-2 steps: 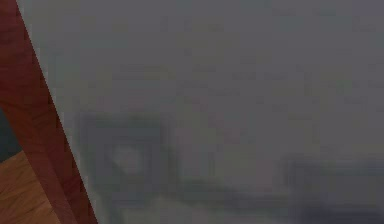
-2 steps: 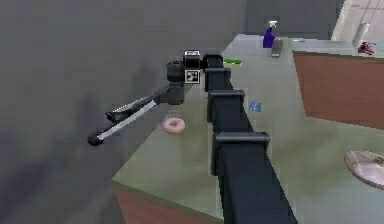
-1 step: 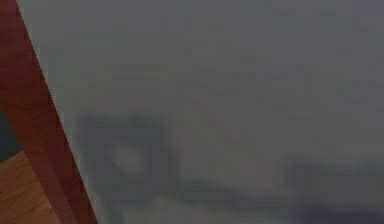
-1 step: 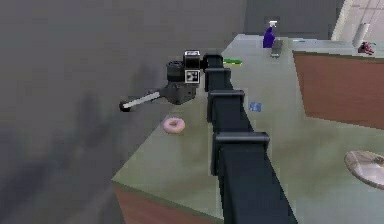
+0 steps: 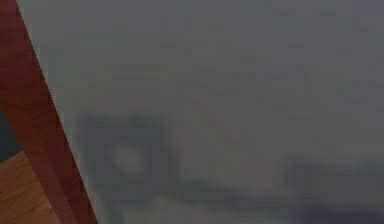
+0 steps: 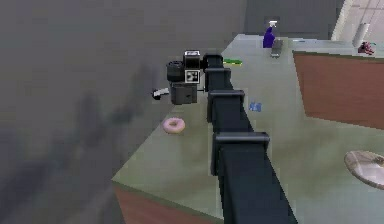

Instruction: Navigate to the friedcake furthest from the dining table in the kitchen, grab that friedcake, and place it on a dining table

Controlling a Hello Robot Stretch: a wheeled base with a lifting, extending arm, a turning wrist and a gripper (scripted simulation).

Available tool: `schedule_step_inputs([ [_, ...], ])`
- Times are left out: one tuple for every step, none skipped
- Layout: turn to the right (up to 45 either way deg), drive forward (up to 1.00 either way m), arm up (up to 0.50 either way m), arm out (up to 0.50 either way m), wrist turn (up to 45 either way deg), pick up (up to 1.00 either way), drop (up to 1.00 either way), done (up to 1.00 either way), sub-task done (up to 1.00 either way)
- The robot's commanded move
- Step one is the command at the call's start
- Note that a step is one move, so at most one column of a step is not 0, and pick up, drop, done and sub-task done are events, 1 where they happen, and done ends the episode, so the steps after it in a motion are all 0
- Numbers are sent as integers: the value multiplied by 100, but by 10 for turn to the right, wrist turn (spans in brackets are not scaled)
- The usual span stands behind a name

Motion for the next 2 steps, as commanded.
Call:
schedule_step_inputs([
  [0,0,-14,0,0,0,0,0,0],
  [0,0,0,0,0,100,0,0,0],
])
